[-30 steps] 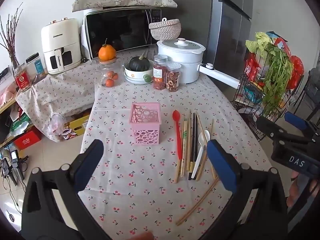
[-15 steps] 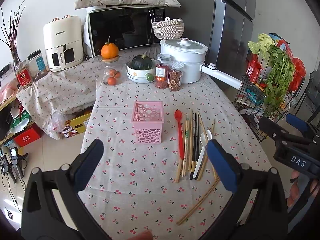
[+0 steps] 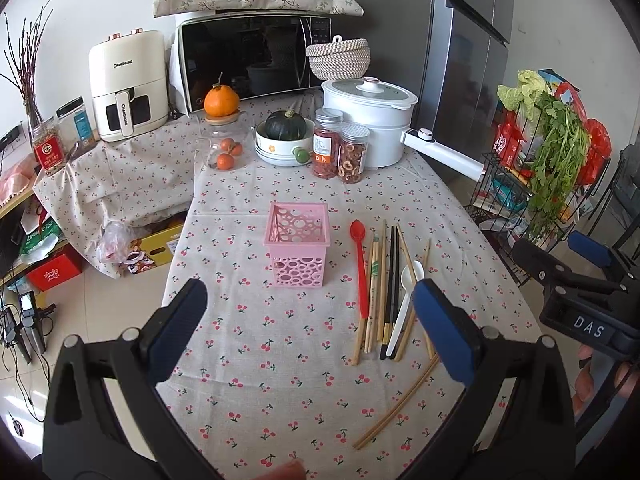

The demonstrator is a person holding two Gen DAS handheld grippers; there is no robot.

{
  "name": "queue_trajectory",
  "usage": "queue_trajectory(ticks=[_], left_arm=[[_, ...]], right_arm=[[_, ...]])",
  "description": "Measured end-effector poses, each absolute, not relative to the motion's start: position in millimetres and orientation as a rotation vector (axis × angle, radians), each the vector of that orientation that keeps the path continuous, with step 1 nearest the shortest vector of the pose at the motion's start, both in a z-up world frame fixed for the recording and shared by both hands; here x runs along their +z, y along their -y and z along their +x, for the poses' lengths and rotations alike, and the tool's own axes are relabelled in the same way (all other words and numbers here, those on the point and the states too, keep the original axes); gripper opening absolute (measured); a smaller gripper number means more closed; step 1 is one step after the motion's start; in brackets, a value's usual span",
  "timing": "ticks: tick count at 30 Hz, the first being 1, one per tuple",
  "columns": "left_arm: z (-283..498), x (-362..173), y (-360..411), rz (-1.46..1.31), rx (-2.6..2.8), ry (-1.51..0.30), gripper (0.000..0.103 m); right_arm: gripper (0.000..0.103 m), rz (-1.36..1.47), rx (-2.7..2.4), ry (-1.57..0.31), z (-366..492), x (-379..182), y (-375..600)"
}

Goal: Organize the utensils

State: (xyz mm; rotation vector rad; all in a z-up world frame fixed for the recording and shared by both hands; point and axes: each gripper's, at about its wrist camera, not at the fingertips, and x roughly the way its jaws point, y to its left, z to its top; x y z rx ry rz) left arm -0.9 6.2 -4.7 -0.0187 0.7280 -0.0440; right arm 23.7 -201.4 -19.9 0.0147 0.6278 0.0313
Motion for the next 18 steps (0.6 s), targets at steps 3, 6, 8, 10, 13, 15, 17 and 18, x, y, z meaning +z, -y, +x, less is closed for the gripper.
queue_trajectory(ticks=[3, 6, 8, 10, 13, 15, 17, 18], left_arm=[[-1.4, -4.4, -6.6, -0.02, -0.046, -0.729, 0.102], [-1.8, -4.4, -6.0, -0.017, -0.048, -0.731, 0.102], [-2.0, -4.2, -5.8, -0.018, -0.05, -0.733, 0.102], [-1.4, -5.3, -5.5, -0.019, -0.049, -0.733, 0.102], [-1.3, -5.2, -5.6, -0.019, -0.05, -0.733, 0.102], [-1.3, -5.2, -5.6, -0.019, -0.05, -0.734, 0.102], [-1.6, -5.4, -5.7, -0.019, -0.05, -0.733, 0.102], [-1.8, -5.2, -5.6, -0.019, -0.05, -0.733, 0.102]], right_arm=[[0.103, 0.015, 0.032, -0.629, 23.9, -19.5, 201.9], [0.103, 0.015, 0.033, -0.633, 25.5, -21.3, 200.7], [0.103, 0.015, 0.032, -0.633, 25.3, -21.5, 200.8], [0.103, 0.015, 0.033, -0.633, 25.0, -22.0, 200.6], [0.103, 0.014, 0.032, -0.633, 25.1, -22.1, 200.2], [0.103, 0.016, 0.032, -0.634, 25.2, -21.8, 200.6], [0.103, 0.015, 0.032, -0.633, 25.3, -21.4, 200.8], [0.103, 0.016, 0.032, -0.633, 25.0, -22.2, 200.1]])
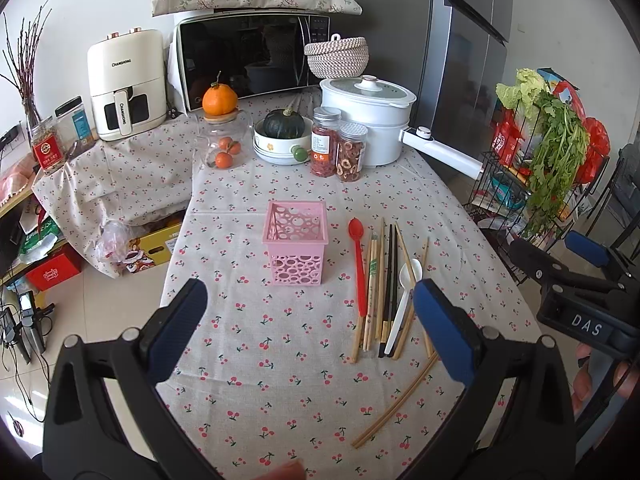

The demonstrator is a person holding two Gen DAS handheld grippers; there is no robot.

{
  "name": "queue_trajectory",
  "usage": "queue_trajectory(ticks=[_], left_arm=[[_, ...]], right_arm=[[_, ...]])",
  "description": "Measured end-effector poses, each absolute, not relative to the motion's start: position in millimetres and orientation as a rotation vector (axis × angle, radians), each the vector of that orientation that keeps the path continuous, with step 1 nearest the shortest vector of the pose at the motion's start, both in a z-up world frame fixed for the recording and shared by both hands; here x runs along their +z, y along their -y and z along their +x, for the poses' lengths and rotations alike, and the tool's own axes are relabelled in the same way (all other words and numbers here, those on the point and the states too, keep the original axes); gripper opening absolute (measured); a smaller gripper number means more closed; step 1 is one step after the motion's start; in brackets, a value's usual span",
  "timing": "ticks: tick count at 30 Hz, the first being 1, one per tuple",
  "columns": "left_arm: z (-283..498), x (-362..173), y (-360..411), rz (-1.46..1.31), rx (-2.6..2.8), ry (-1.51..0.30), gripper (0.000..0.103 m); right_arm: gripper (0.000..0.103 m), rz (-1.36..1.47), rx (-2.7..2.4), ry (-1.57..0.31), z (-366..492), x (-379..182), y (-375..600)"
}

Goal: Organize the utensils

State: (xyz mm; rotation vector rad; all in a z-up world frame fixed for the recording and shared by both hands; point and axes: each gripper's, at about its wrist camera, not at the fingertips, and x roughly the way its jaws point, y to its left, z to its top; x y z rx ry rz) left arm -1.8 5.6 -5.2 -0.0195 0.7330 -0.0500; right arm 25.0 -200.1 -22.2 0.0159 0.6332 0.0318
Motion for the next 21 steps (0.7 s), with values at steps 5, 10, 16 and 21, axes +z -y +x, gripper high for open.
queue_trajectory(ticks=[5, 10, 16, 21], left_arm=[[-1.5, -5.4, -5.7, -0.02, -0.05, -0.733, 0.102], [-1.6, -5.3, -5.6, -0.018, -0.049, -0.731, 0.102], [-1.3, -5.1, -6.1, -0.019, -0.049, -0.734, 0.102], [-1.9, -4.4, -6.6, -0.019, -0.05, -0.731, 0.102]], right_arm=[[0.103, 0.015, 0.033, -0.635, 25.6, -21.6, 200.9], [0.103, 0.016, 0.033, -0.635, 25.5, -22.3, 200.4], [0.103, 0.017, 0.036, -0.638, 24.5, -24.1, 199.0], [0.103, 0.018, 0.036, -0.64, 24.4, -24.5, 199.0]])
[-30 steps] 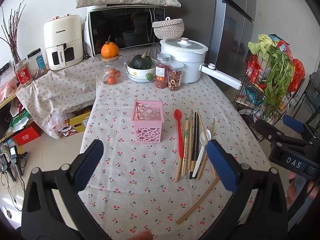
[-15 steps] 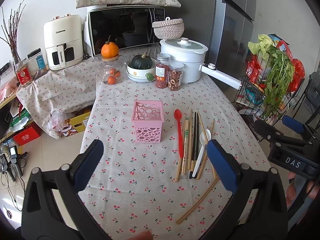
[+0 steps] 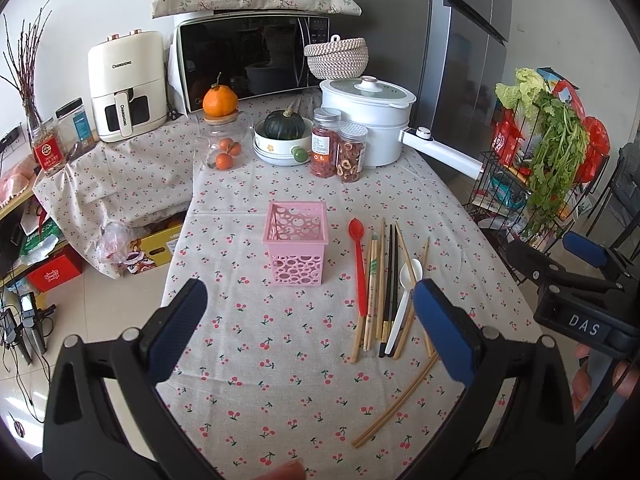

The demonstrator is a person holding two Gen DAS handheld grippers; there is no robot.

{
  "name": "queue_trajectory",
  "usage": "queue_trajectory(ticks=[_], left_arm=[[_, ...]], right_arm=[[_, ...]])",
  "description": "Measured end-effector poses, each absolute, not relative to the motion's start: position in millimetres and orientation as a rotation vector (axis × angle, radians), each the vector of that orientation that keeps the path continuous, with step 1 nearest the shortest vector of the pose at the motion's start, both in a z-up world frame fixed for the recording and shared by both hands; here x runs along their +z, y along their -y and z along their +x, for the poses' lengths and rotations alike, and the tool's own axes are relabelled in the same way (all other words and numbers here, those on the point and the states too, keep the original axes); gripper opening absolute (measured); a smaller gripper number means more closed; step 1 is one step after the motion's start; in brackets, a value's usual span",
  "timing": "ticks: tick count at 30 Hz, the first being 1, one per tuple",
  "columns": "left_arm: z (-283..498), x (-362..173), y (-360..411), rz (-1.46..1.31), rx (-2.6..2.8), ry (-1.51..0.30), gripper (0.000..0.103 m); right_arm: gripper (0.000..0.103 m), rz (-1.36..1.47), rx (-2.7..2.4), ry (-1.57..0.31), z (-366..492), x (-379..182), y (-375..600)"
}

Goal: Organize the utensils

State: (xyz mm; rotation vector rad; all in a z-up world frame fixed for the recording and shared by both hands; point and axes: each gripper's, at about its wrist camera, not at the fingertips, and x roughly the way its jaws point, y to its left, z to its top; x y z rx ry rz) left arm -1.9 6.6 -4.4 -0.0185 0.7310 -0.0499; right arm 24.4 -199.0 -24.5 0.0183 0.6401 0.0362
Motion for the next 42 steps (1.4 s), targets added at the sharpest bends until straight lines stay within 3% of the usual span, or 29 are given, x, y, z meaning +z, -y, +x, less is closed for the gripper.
queue_trajectory(ticks=[21, 33, 36, 42], left_arm=[[4.0, -11.8, -8.8, -0.024, -0.072, -0.73, 0.102], [40.7, -33.6, 6.5, -0.091, -0.224, -0.894, 0.102], [55.8, -35.0, 20.3, -0.11, -0.292, -0.922, 0.096], [103.2, -57.9, 63.5, -0.193, -0.413, -1.035, 0.066]], right_arm=[[0.103, 0.033, 0.059, -0.674, 28.5, -28.4, 201.8], [0.103, 0.133, 0.105, -0.959, 83.3, -64.5, 247.3], [0.103, 0.131, 0.078, -1.009, 95.1, -75.6, 260.1], [0.103, 0.202, 0.022, -1.099, 110.8, -97.9, 295.0]])
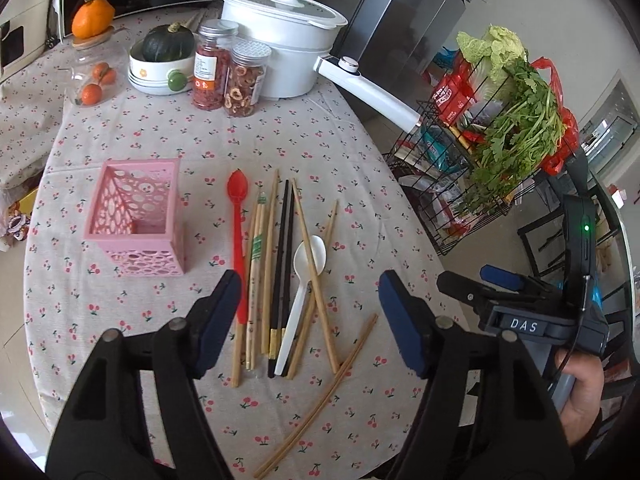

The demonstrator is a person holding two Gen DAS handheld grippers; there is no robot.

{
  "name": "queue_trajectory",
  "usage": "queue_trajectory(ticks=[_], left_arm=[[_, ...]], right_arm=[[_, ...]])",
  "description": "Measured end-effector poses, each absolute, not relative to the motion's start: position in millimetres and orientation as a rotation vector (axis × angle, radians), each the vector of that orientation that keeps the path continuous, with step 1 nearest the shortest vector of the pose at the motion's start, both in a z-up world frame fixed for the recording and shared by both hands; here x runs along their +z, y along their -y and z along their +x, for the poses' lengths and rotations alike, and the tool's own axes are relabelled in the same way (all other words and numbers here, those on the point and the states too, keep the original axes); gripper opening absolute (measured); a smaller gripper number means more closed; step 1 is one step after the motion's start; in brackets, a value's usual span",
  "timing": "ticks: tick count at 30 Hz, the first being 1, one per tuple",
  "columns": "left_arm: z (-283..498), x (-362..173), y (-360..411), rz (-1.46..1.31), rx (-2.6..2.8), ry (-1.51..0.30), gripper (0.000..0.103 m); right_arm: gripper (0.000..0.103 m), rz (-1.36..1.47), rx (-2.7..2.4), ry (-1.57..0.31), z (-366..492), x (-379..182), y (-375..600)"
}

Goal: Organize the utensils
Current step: 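Lower the left gripper onto a wooden chopstick and close it, then lift the wooden chopstick with the left gripper while the right gripper grasps another wooden chopstick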

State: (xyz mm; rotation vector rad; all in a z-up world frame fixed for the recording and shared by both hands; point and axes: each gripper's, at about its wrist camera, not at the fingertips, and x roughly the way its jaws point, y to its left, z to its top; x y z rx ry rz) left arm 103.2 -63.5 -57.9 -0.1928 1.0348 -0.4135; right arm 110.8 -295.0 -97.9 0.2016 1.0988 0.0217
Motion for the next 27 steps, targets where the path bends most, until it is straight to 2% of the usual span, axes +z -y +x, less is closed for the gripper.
queue_trajectory(ticks=[4, 6, 10, 17, 18, 21, 27], left_arm=[[135.8, -86.7, 95.9, -0.187, -0.405, -1.106, 0.046], [150.8, -103.8, 106.0, -0.193, -0.379, -1.147, 0.031], [172.1, -126.3, 115.7, -0.217, -0.327, -1.173, 0.027], [200.4, -156.1, 129.3, -0.209, -0.258, -1.249, 0.026], [203.0, -159.4, 128.6, -0.222, -0.252, -1.259, 0.024], [209.3, -167.0, 123.9, -0.282, -0.26, -1.277, 0.007], [197.4, -151.4, 117.1, -0.239, -0.324, -1.231, 0.007]], right_arm=[[0.103, 0.252, -0.004, -1.113, 112.4, -101.4, 312.9], [0.103, 0.266, -0.005, -1.107, 111.3, -99.3, 317.5], [0.103, 0.262, 0.001, -1.104, 110.4, -97.3, 320.0], [0.103, 0.23, 0.014, -1.124, 114.5, -102.6, 316.3], [0.103, 0.227, 0.014, -1.125, 115.5, -103.4, 315.8], [0.103, 0.217, 0.011, -1.138, 118.0, -106.7, 314.0], [0.103, 0.195, 0.006, -1.16, 122.0, -114.1, 308.9]])
